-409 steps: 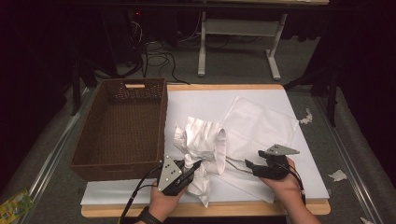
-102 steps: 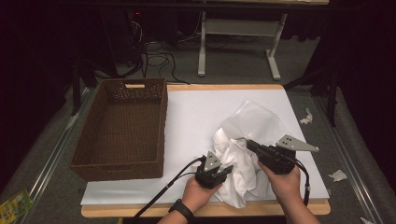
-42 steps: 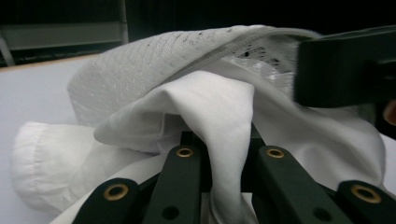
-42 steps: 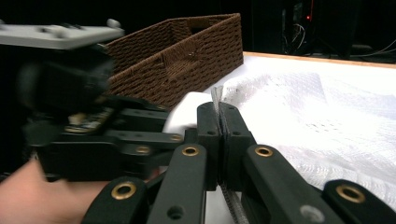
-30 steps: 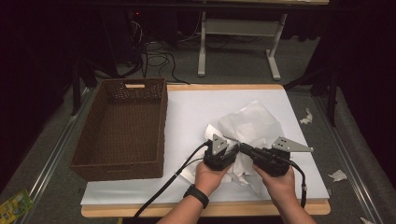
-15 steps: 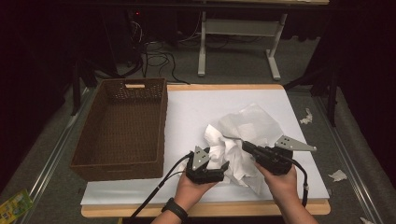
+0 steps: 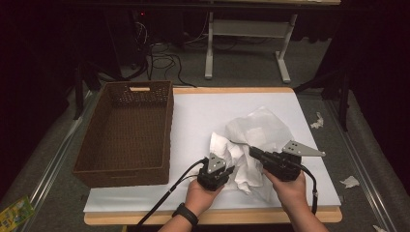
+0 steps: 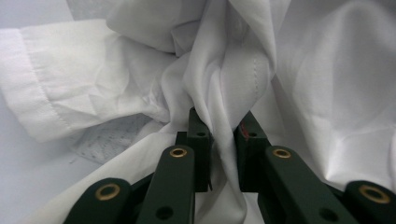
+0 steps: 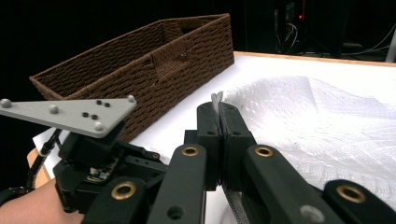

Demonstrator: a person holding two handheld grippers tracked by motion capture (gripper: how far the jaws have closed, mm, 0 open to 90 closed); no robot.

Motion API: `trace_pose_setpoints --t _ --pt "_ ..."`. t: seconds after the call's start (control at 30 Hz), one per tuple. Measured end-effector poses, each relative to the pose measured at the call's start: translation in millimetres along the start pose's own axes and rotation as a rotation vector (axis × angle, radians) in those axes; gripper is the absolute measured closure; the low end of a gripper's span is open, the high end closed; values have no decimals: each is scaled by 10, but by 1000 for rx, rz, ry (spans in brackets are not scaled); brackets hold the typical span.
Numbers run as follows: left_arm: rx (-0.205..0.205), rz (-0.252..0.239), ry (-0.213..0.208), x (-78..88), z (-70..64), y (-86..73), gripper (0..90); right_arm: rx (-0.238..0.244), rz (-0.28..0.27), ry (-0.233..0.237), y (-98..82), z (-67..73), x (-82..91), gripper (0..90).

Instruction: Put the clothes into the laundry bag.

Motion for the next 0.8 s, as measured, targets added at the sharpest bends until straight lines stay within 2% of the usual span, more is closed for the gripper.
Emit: trace_pose_setpoints --t 0.23,0.37,0.47,0.6,0.8 --pt "16 -97 25 286 58 139 813 4 -7 7 15 22 -2 893" --pt "62 -153 47 475 135 232 813 -1 -11 21 32 51 -15 894" --pt "44 -195 58 620 111 334 813 7 -12 28 40 77 -38 893" --pt "8 -196 54 611 -5 424 812 10 -4 22 32 78 -59 894" --pt "-29 -188 34 407 -207 535 809 11 -8 14 29 55 -42 894"
Point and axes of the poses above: each handheld gripper's, and its own axes: x roughly backward along the jaws, y roughly out of its top, z roughly to its left, the point moved 4 cm from there along -x, roughly forward along the jaws, and after that the axes turned 2 degrees about -x, right-handed, at the moved point
